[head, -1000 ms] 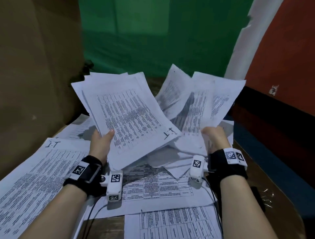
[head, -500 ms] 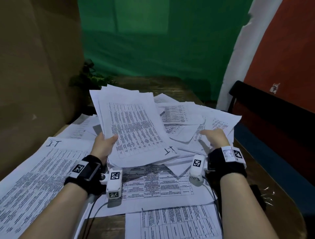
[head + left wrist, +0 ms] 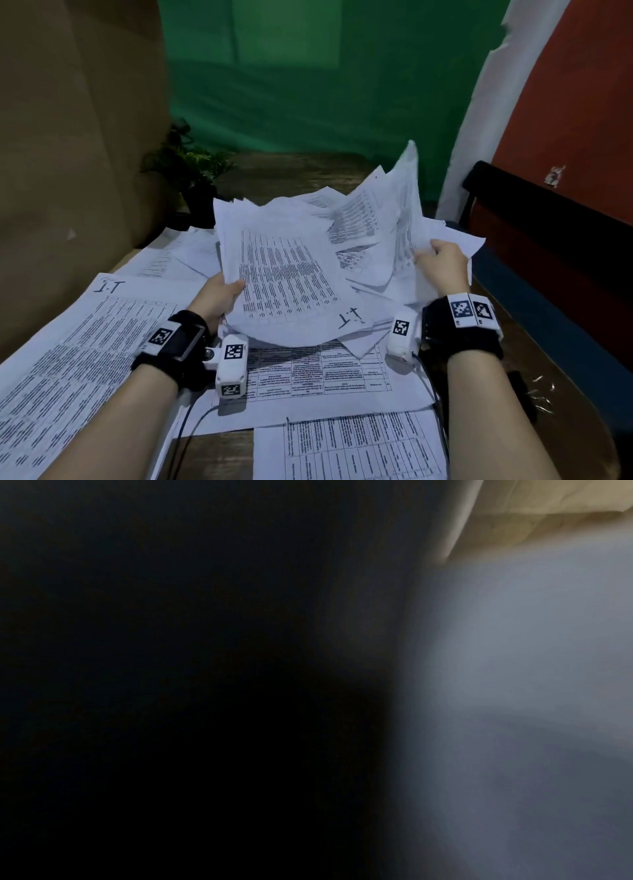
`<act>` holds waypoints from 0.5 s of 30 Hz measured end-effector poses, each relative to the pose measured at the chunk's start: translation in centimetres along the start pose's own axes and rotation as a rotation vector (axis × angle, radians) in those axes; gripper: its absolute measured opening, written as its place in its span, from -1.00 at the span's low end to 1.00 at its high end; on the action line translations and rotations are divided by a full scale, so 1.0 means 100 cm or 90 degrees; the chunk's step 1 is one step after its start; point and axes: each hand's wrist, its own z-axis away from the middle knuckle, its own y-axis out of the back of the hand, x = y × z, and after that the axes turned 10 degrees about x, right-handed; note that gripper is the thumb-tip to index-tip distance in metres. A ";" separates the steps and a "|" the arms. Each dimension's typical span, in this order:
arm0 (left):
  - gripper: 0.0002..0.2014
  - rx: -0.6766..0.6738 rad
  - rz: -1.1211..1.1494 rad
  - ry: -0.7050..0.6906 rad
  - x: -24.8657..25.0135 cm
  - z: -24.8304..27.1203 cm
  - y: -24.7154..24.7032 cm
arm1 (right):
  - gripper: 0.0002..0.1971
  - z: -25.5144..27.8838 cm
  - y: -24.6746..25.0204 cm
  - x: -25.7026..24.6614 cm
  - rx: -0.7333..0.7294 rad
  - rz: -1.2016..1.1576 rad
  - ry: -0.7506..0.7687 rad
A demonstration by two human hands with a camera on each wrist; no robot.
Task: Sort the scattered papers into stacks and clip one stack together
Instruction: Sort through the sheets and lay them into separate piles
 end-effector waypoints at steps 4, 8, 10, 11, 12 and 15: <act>-0.61 0.017 0.002 -0.006 0.002 0.000 0.001 | -0.72 -0.003 0.003 -0.004 0.165 -0.056 -0.113; -0.60 0.011 0.019 -0.011 0.005 0.003 0.001 | -0.73 -0.001 0.005 -0.009 0.383 -0.207 -0.164; -0.62 -0.003 0.021 -0.012 0.006 0.004 0.000 | -0.71 -0.002 0.004 -0.007 0.408 -0.283 -0.251; -0.62 -0.012 0.022 -0.010 0.007 0.005 -0.001 | -0.68 -0.003 0.003 -0.003 0.394 -0.313 -0.307; -0.63 -0.014 0.018 -0.010 0.007 0.006 -0.001 | -0.67 -0.003 -0.001 0.001 0.364 -0.326 -0.363; -0.65 -0.009 0.019 -0.005 0.007 0.007 0.001 | -0.80 -0.008 -0.015 0.018 0.217 -0.386 -0.458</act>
